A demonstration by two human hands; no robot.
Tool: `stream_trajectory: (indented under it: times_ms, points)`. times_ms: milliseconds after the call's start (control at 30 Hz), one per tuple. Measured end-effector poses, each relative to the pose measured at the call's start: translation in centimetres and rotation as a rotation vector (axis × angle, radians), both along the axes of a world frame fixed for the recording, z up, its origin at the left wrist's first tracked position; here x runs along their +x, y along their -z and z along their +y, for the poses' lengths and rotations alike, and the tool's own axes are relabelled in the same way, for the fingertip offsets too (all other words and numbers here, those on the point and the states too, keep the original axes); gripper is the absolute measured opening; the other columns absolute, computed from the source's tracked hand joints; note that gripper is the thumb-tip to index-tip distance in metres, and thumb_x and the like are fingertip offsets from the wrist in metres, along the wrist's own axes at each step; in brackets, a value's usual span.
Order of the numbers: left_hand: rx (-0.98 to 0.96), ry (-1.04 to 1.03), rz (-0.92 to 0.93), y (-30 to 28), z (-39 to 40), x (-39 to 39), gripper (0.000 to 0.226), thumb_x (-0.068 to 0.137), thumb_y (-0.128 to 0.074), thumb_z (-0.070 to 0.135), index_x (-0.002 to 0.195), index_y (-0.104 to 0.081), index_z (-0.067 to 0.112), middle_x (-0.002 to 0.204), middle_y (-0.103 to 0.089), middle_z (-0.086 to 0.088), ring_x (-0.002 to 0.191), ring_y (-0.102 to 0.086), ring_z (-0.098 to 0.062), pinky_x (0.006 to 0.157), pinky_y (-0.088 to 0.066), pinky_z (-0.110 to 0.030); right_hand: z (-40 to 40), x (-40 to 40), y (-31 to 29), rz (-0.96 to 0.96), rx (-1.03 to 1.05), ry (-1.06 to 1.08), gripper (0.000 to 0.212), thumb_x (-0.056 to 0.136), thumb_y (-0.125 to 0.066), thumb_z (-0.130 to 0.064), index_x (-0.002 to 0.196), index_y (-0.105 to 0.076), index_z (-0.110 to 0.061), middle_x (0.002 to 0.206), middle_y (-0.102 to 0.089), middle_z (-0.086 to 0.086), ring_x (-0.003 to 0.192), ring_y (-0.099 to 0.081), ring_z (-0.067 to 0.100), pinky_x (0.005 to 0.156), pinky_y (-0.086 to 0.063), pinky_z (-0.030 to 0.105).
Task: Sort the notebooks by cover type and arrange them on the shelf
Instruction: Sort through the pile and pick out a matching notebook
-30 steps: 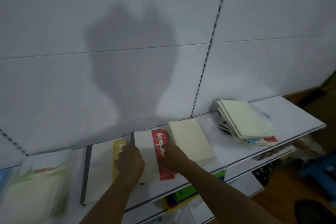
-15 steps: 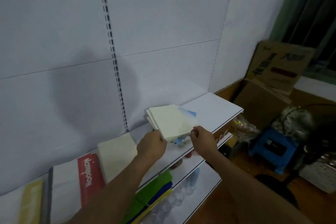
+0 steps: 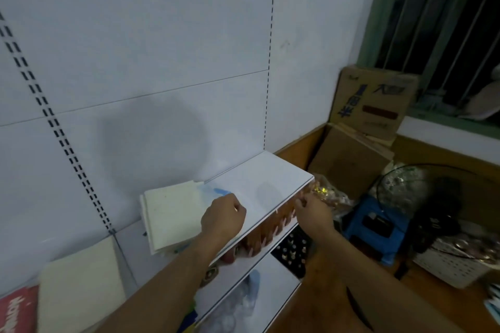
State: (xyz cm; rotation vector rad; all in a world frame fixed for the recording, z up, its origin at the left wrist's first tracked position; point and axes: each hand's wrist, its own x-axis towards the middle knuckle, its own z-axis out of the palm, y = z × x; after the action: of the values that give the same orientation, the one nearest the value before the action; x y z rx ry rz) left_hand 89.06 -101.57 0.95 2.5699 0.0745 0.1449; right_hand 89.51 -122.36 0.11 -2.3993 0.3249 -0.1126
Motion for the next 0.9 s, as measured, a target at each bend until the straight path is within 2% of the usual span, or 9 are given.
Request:
stream_trajectory:
  times_ms: [67, 167, 300, 400, 467, 533, 667, 800, 900]
  points:
    - [0.004, -0.065, -0.035, 0.2, 1.1, 0.8, 0.016, 0.092, -0.048, 0.029, 0.091, -0.060, 0.018, 0.096, -0.064, 0.000, 0.083, -0.056, -0.016, 0.069, -0.047, -0.029, 0.9, 1.2, 0.5, 0.031, 0.001, -0.040, 0.022, 0.094, -0.045, -0.027, 0.083, -0.059, -0.014, 0.081, -0.064, 0.003, 0.072, -0.061, 0.018, 0.063, -0.050, 0.030]
    - [0.084, -0.233, -0.011, 0.5, 4.0, 1.7, 0.023, 0.090, -0.048, 0.035, 0.106, -0.055, 0.019, 0.109, -0.057, -0.003, 0.102, -0.054, -0.022, 0.083, -0.049, -0.036, 4.2, 2.7, 0.6, 0.068, 0.052, -0.128, 0.022, 0.094, -0.043, -0.027, 0.092, -0.060, -0.014, 0.086, -0.064, 0.002, 0.072, -0.059, 0.015, 0.055, -0.042, 0.024]
    - [0.159, -0.491, 0.101, 1.3, 9.1, 1.5, 0.040, 0.090, -0.045, 0.036, 0.122, -0.043, 0.012, 0.123, -0.048, -0.010, 0.116, -0.043, -0.028, 0.088, -0.041, -0.042, 10.4, 4.5, 0.6, 0.084, 0.057, -0.321, 0.024, 0.094, -0.043, -0.028, 0.074, -0.052, -0.020, 0.076, -0.057, -0.004, 0.066, -0.050, 0.009, 0.051, -0.033, 0.020]
    - [0.003, -0.581, 0.178, 2.7, 12.9, 1.2, 0.053, 0.092, -0.045, 0.040, 0.131, -0.036, 0.005, 0.131, -0.044, -0.015, 0.119, -0.044, -0.031, 0.092, -0.043, -0.044, 15.0, 5.5, 1.3, 0.103, 0.023, -0.436, 0.026, 0.095, -0.043, -0.024, 0.073, -0.053, -0.013, 0.077, -0.057, 0.001, 0.078, -0.055, 0.020, 0.059, -0.035, 0.024]
    - [-0.169, -0.567, 0.239, 4.1, 14.8, 1.0, 0.068, 0.092, -0.046, 0.045, 0.140, -0.025, 0.002, 0.136, -0.042, -0.018, 0.119, -0.048, -0.033, 0.096, -0.045, -0.043, 17.5, 5.7, 2.1, 0.143, -0.011, -0.472, 0.026, 0.095, -0.044, -0.024, 0.095, -0.064, -0.008, 0.099, -0.064, 0.010, 0.093, -0.058, 0.024, 0.073, -0.041, 0.027]
    - [-0.259, -0.532, 0.267, 4.9, 15.8, 0.5, 0.069, 0.092, -0.049, 0.046, 0.139, -0.027, 0.000, 0.132, -0.049, -0.018, 0.114, -0.054, -0.032, 0.093, -0.049, -0.041, 19.1, 5.9, 3.1, 0.141, -0.091, -0.465, 0.032, 0.095, -0.044, -0.026, 0.107, -0.063, -0.003, 0.115, -0.063, 0.013, 0.103, -0.058, 0.025, 0.083, -0.042, 0.027]
    - [-0.231, -0.524, 0.236, 5.1, 16.1, -0.4, 0.055, 0.091, -0.053, 0.047, 0.120, -0.044, 0.001, 0.117, -0.058, -0.014, 0.101, -0.060, -0.027, 0.073, -0.048, -0.030, 20.9, 6.2, 4.5, 0.143, -0.135, -0.431, 0.029, 0.094, -0.043, -0.030, 0.094, -0.056, -0.005, 0.106, -0.062, 0.013, 0.087, -0.056, 0.022, 0.075, -0.046, 0.028]
    - [-0.160, -0.566, 0.249, 4.1, 15.1, -0.2, 0.057, 0.092, -0.052, 0.046, 0.127, -0.041, 0.002, 0.126, -0.049, -0.016, 0.110, -0.055, -0.029, 0.085, -0.046, -0.033, 21.7, 6.3, 5.0, 0.179, -0.067, -0.412, 0.037, 0.093, -0.045, -0.038, 0.115, -0.049, -0.009, 0.113, -0.057, 0.008, 0.099, -0.057, 0.021, 0.088, -0.050, 0.033]
    - [-0.257, -0.587, 0.218, 3.3, 14.0, 0.3, 0.060, 0.090, -0.057, 0.044, 0.128, -0.040, 0.001, 0.127, -0.052, -0.015, 0.112, -0.056, -0.028, 0.085, -0.046, -0.032, 21.7, 6.7, 5.4, 0.185, -0.080, -0.429, 0.040, 0.095, -0.044, -0.038, 0.118, -0.047, -0.007, 0.116, -0.058, 0.010, 0.102, -0.058, 0.023, 0.090, -0.048, 0.032]
